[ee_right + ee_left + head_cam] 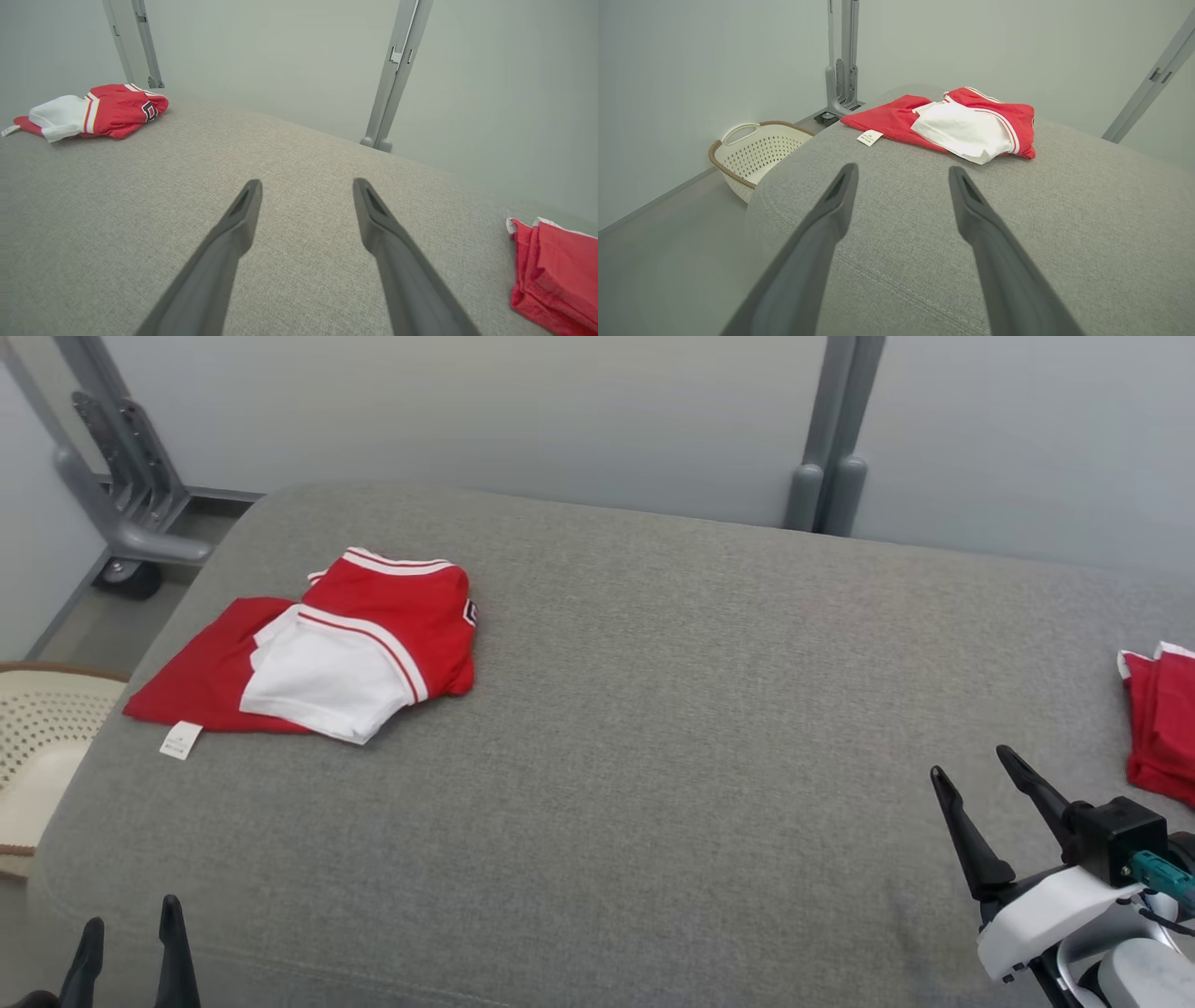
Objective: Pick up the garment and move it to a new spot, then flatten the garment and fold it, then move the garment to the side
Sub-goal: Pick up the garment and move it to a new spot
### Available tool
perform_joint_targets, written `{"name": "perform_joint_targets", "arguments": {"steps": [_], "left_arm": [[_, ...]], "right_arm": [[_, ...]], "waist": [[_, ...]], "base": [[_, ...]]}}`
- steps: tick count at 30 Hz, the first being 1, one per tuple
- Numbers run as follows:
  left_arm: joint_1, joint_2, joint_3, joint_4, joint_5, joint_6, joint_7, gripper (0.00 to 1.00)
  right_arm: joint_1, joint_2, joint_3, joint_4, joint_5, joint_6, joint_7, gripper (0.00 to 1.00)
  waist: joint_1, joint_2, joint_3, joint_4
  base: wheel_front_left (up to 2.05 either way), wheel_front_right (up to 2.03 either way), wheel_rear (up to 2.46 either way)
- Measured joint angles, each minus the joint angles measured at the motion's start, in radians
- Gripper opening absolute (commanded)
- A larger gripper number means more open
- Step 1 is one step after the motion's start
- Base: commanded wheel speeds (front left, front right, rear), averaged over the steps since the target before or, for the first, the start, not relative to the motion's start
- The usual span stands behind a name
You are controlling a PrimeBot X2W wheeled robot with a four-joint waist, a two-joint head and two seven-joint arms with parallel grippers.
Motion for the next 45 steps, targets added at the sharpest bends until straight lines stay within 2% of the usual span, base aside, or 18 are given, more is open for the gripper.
{"name": "perform_joint_targets", "arguments": {"steps": [11, 18, 26, 33, 38, 45], "left_arm": [[0.011, -0.017, 0.012, -0.026, 0.0, 0.001, 0.0, 1.0], [0.011, -0.016, 0.018, -0.029, 0.0, 0.001, 0.0, 1.0], [0.011, 0.004, 0.021, -0.026, 0.0, 0.001, 0.008, 1.0], [0.016, 0.03, 0.077, -0.034, -0.031, 0.001, 0.034, 1.0], [-0.041, 0.073, 0.093, -0.052, -0.105, -0.006, 0.145, 1.0], [-0.195, 0.2, 0.126, -0.032, -0.17, -0.011, 0.34, 1.0]], "right_arm": [[-0.025, 0.015, -0.006, 0.04, -0.002, 0.002, 0.0, 1.0], [-0.022, 0.021, -0.012, 0.067, -0.001, -0.007, 0.0, 1.0], [0.01, 0.05, -0.019, 0.091, 0.002, -0.017, 0.0, 1.0], [0.022, 0.055, -0.013, 0.085, 0.002, -0.017, 0.0, 1.0], [0.022, 0.055, -0.02, 0.075, 0.002, -0.025, 0.0, 1.0], [0.02, 0.051, -0.031, 0.044, 0.002, -0.025, 0.0, 1.0]], "waist": [[0.0, 0.0, -0.01, 0.146], [0.0, 0.0, -0.022, 0.185], [0.0, 0.0, -0.047, 0.173], [0.0, 0.0, -0.057, 0.13], [0.0, 0.0, -0.051, 0.088], [0.0, 0.0, -0.004, 0.052]], "base": [[0.0, 0.0, 0.0], [0.0, 0.0, 0.0], [0.0, 0.0, 0.0], [0.0, 0.0, 0.0], [0.0, 0.0, 0.0], [0.0, 0.0, 0.0]]}}
